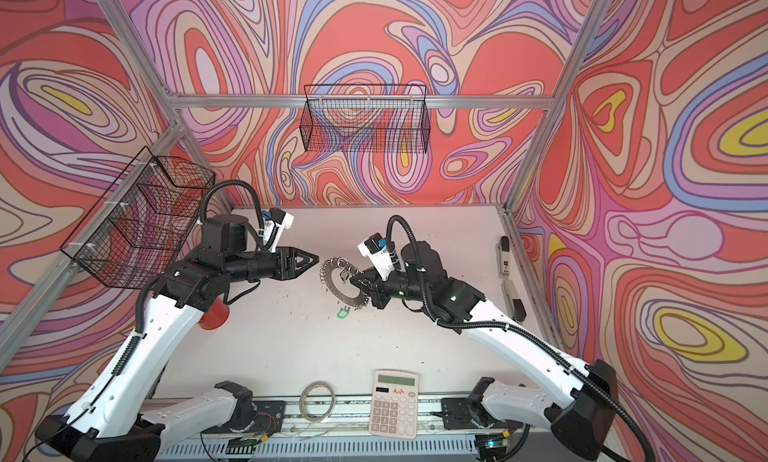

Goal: Put the keys on the keyring

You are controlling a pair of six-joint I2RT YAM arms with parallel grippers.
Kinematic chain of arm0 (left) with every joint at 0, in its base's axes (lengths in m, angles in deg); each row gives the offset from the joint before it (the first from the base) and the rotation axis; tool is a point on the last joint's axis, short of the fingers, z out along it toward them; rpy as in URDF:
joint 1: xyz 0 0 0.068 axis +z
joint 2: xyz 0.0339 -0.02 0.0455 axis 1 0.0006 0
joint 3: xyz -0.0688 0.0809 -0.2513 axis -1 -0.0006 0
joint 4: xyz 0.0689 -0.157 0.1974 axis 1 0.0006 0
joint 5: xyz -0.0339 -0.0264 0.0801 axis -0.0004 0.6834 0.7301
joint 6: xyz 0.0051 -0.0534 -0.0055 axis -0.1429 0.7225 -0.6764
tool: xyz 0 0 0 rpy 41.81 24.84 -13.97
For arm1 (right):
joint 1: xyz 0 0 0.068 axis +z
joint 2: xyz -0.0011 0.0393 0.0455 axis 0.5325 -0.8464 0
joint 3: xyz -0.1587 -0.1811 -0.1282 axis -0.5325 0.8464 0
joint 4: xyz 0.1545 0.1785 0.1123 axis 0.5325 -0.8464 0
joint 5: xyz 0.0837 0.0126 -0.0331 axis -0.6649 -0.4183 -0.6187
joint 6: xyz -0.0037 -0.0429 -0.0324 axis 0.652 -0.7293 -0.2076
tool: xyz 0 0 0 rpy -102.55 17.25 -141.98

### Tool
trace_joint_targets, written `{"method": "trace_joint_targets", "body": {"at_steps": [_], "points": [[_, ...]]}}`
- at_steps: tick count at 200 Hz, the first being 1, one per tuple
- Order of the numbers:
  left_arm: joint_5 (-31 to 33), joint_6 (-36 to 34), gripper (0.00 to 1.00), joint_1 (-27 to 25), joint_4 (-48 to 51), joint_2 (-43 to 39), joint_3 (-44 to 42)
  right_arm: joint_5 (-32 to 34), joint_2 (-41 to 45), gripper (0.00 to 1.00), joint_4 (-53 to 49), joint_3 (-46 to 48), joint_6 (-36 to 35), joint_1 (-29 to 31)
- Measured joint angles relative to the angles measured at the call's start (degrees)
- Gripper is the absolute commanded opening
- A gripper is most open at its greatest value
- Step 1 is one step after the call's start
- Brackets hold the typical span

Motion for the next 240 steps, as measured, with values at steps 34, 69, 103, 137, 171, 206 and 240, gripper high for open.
{"method": "trace_joint_targets", "body": {"at_steps": [34,69,103,137,171,206,240], "points": [[-6.0,4.4,0.34,0.0,-5.0,-1.0,-2.8,0.0,0.0,0.00,3.3,0.9,1.9,0.0],[-9.2,9.0,0.34,-0.5,-8.6,-1.5,-3.8,0.2,0.0,0.00,6.0,2.6,3.5,0.0],[-10.4,12.6,0.36,-2.3,-11.5,-1.4,-4.5,0.4,0.0,0.00,8.2,2.7,4.2,0.0],[-10.3,14.6,0.37,-4.6,-13.7,0.2,-4.9,0.5,0.0,0.00,10.0,3.0,4.6,0.0],[-9.8,15.7,0.37,-5.0,-15.3,1.4,-5.1,0.4,0.0,0.00,10.3,3.1,4.6,0.0],[-9.4,16.9,0.35,-5.0,-17.3,2.1,-5.1,0.5,0.0,0.00,10.5,3.3,4.6,0.0],[-9.5,17.6,0.31,-5.2,-18.6,3.3,-5.1,1.1,0.0,0.00,10.5,3.6,4.6,-0.3]]}}
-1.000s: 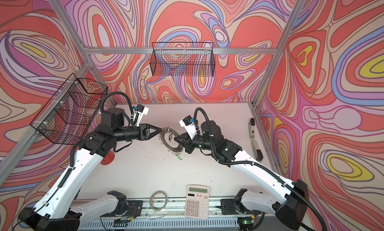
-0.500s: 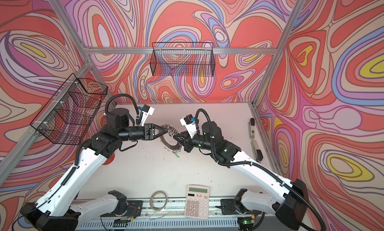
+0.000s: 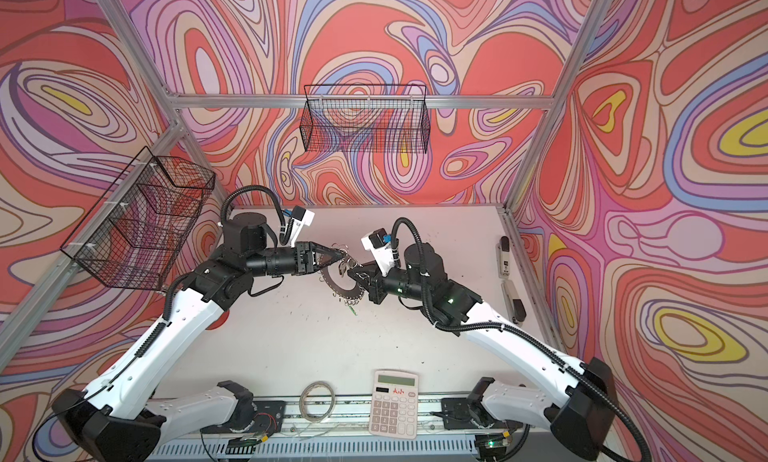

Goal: Put the keys on the keyring

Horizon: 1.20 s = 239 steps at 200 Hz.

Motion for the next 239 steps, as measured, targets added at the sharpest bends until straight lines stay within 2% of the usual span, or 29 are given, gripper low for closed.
{"method": "trace_joint_targets", "body": {"at_steps": [38,57,88,122,155,175,195,233,239], "points": [[-0.2,0.2,0.25,-0.2,-0.5,0.4,0.0,-0.1,0.0,0.00,0.0,0.6,0.0,0.0],[-0.5,0.5,0.19,-0.6,-1.0,0.6,0.0,-0.1,0.0,0.00,0.2,0.7,0.0,0.0],[-0.7,0.6,0.17,-1.1,-1.2,0.9,0.0,-0.1,0.0,0.00,0.5,0.7,0.0,0.0],[-0.4,0.6,0.00,-1.2,-0.8,1.1,0.8,-0.1,0.0,0.00,0.6,0.7,0.0,0.0],[0.2,0.4,0.01,-1.2,0.5,1.1,2.2,-0.3,0.0,0.00,1.7,0.7,0.0,0.0],[0.6,0.4,0.10,-1.2,1.2,1.1,2.6,-0.3,0.0,0.00,1.8,0.7,0.0,0.0],[0.7,0.3,0.14,-1.2,1.5,1.1,2.8,-0.3,0.0,0.00,1.9,0.7,0.0,0.0],[0.7,0.3,0.16,-1.2,1.5,1.1,2.9,-0.3,0.0,0.00,1.9,0.8,0.0,0.0],[0.7,0.4,0.14,-1.2,1.5,1.1,2.9,-0.3,0.0,0.00,1.8,0.8,0.0,0.0]]}}
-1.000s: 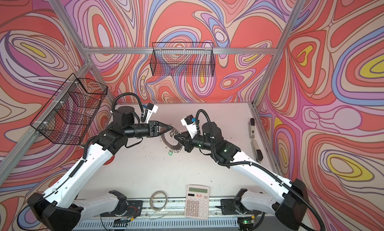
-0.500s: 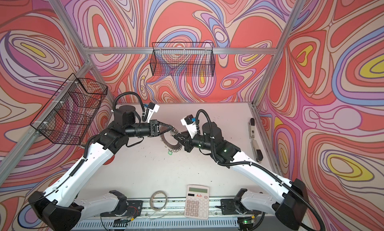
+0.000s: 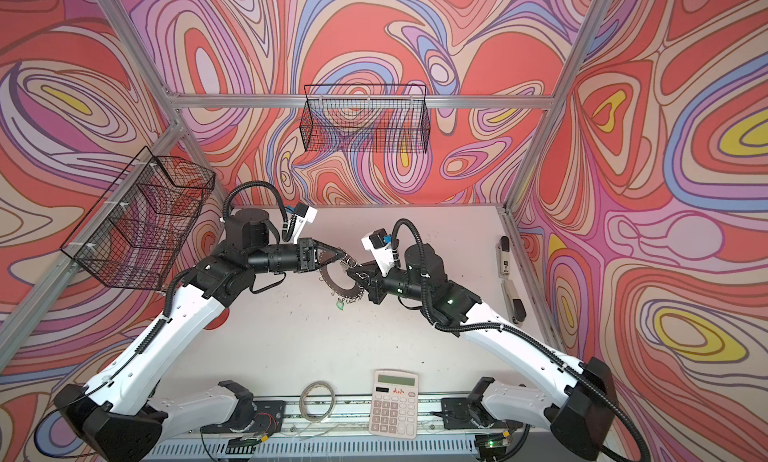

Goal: Put the keys on the keyring

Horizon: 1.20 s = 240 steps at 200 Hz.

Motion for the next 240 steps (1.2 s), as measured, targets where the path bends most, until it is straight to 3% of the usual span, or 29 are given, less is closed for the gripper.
{"method": "trace_joint_targets", "body": {"at_steps": [30,76,101,126,182,240], "points": [[0.3,0.0,0.00,0.0,0.0,0.0,0.0,0.0,0.0,0.00,0.0,0.0,0.0,0.0],[1.8,-0.5,0.00,-0.1,2.0,0.0,1.1,0.0,0.0,0.00,0.0,0.1,-0.2,0.0],[5.7,-2.6,0.00,-1.6,7.9,0.8,5.1,0.5,0.0,0.40,-0.8,-0.5,-0.8,0.1],[12.1,-5.9,0.00,-4.1,15.2,2.4,11.3,2.4,0.5,0.57,-3.2,-2.8,-2.4,0.1],[22.1,-9.9,0.00,-7.8,24.2,5.8,18.4,5.4,0.4,0.64,-8.7,-11.1,-6.6,0.1],[25.6,-11.1,0.00,-9.0,29.7,9.2,24.0,5.8,-5.0,0.66,-13.4,-15.8,-10.4,0.5]]}}
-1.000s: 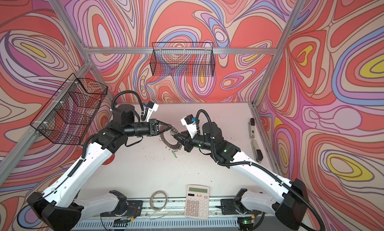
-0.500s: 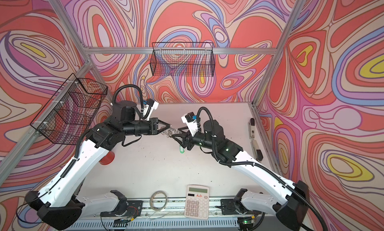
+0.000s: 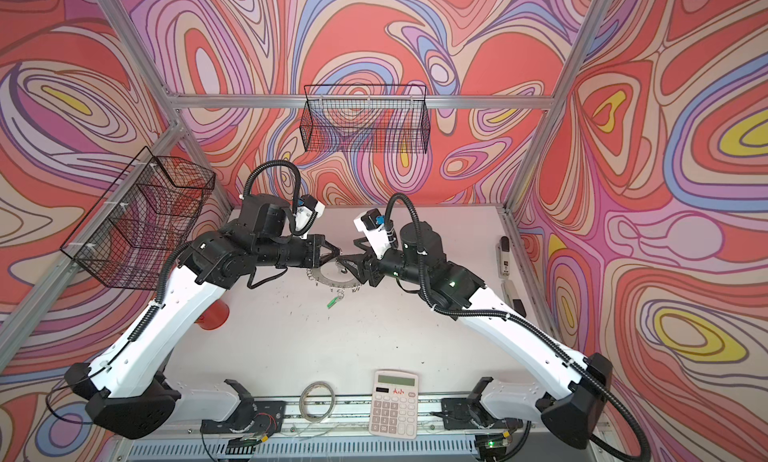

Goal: Put the keys on the keyring

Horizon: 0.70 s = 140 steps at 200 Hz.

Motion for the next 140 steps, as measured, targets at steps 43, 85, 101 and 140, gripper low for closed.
{"method": "trace_joint_targets", "body": {"at_steps": [43,85,101,140], "points": [[0.3,0.2,0.00,0.0,1.6,0.9,1.2,1.7,-1.7,0.66,-2.8,-0.5,-2.3,0.3],[0.4,0.7,0.00,0.0,1.7,1.5,1.4,2.5,-2.0,0.67,-3.0,-0.7,-3.1,0.9],[0.4,1.6,0.00,0.0,1.4,1.5,1.4,3.0,-2.8,0.67,-3.0,-1.5,-3.5,1.5],[0.4,3.0,0.00,0.0,0.1,1.6,1.2,4.7,-6.2,0.66,-2.9,-4.0,-4.2,2.1]]}}
